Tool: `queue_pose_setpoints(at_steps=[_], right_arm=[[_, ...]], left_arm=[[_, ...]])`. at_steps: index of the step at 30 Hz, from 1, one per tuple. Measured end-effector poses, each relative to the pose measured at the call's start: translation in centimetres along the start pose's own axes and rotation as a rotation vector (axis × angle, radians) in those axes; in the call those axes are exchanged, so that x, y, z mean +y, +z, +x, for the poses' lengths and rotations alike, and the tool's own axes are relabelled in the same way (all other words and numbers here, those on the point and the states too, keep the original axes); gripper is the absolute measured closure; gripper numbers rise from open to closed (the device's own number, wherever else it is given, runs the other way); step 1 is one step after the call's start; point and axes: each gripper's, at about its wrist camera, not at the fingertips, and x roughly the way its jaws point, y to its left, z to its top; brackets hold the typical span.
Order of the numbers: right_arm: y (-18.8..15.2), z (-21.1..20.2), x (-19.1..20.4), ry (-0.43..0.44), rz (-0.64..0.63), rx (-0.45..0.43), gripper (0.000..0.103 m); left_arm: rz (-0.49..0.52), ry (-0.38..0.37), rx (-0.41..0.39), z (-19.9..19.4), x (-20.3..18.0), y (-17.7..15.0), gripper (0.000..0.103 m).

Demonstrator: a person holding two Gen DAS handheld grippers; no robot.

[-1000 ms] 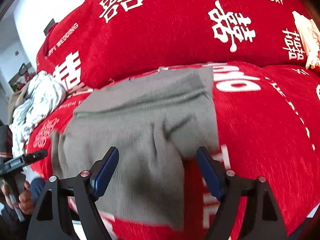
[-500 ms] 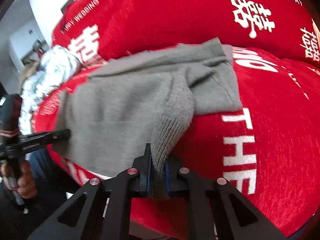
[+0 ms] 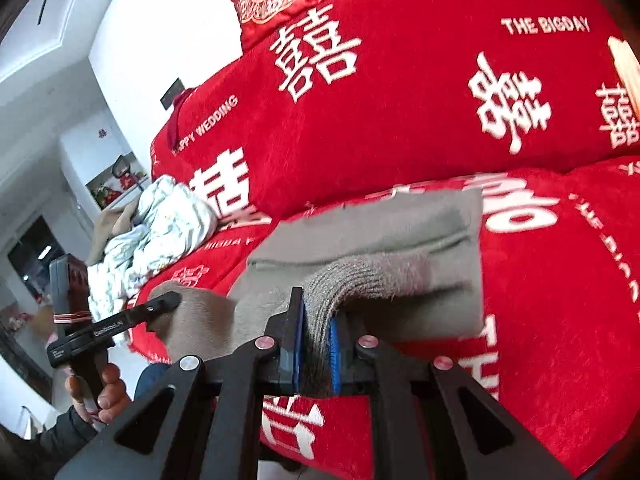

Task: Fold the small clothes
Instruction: 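Lift the hem with both grippers and fold it toward the collar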

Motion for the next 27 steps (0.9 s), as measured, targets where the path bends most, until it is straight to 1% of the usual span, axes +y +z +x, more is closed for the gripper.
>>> queue_pose_setpoints(at_steps=[2,4,6,9,11,15,22,27], right_arm=[[1.3,0.0,0.1,-0.021,-0.002,-0.013,0.092],[2.9,0.2,0.2,-0.043,0.004,-0.042,0.092],[4.1,0.4,0.0,-0.057,0.019,-0.058,0.092],[5.7,1.4,-0.3,-0.076,0.04,-0.059,0.092],[6.3,2.3,-0.2,-0.119,0.025,-0.054,0.092],[6.6,4.2,-0.8,-0.192,0.035,-0.04,0.092],[6.8,7.2,-2.4,-0.239,0.043,0.011,0.092],[7.2,9.2,-3.8,-0.251,0.067,0.044,0.092]], left_arm=[[-0.023,0.008,-0.02,-0.2,0.7,1.4,0.092],[-0.037,0.04,-0.041,-0.1,1.2,2.8,0.092],[-0.053,0.057,-0.051,0.1,1.8,4.0,0.092],[-0.069,0.075,-0.06,0.6,2.1,5.1,0.092],[-0.056,0.096,-0.061,1.2,1.9,5.4,0.092],[-0.049,0.124,-0.04,3.0,1.7,5.6,0.092],[-0.048,0.175,0.028,6.7,2.1,6.4,0.092],[-0.074,0.188,0.079,9.3,2.7,7.2,0.092]])
